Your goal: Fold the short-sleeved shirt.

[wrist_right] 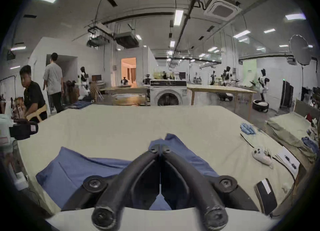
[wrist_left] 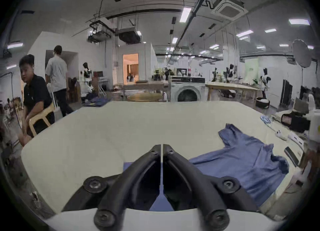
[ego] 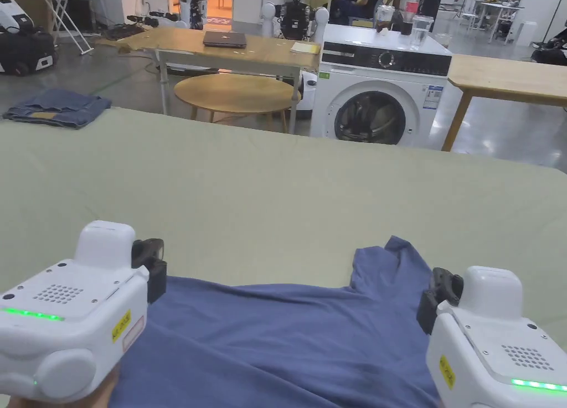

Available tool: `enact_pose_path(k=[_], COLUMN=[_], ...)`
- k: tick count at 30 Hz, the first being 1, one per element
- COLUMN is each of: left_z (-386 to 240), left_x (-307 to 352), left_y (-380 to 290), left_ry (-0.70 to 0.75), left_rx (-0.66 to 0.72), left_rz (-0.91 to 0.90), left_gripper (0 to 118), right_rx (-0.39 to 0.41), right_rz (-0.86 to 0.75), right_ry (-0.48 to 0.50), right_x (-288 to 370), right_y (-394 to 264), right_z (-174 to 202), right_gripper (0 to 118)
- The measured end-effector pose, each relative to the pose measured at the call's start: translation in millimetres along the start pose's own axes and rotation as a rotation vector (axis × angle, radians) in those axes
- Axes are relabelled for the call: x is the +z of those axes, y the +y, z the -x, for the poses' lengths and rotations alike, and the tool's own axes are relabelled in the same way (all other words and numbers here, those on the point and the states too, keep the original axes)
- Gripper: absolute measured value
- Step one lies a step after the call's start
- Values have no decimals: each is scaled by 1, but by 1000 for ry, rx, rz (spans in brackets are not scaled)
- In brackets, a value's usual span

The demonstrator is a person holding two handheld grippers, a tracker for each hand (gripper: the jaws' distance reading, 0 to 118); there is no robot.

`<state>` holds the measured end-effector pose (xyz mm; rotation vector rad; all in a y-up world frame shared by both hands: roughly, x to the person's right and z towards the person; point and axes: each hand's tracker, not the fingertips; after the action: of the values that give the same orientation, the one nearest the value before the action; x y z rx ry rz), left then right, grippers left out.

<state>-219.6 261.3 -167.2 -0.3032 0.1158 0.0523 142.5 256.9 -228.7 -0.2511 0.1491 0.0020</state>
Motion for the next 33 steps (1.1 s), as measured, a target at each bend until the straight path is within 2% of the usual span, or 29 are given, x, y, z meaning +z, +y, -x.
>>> enact_pose_path(k=[4,11,17,19,20,21,23,27,29,32,33], left_z=[18,93,128,135,136,134,131,124,120,106,104], left_x=[-19,-92,-155,-177,-186,-194,-210,-237,-238,-230,-228], left_y=[4,13,15,14,11,8,0,-23,-27,-24,-24], left_ry=[15,9,-19,-55,-64,-66,-41,15,16,56,53], left_rx=[14,184,231,254,258,260,226,162,151,103,65], left_rz=[59,363,566,648,687,725,781,904,895,840,836], left_gripper=[0,0,0,35,47,53,55,55,53,31,17], right_rx=[13,30,39,33,33,33,35,33,35,31,28], right_rz=[3,76,152,179,190,200,215,245,260,276,284], right_ry=[21,57,62,61,60,56,50,35,24,13,8], right_x=[-11,-35,-52,-56,-58,-60,-62,-65,-66,-67,-68], right_y=[2,-3,-14,-18,-20,-22,-27,-32,-34,-37,-38], right_z=[12,18,11,8,7,5,1,-7,-11,-17,-19], right_gripper=[0,0,0,0,0,0,0,0,0,0,0])
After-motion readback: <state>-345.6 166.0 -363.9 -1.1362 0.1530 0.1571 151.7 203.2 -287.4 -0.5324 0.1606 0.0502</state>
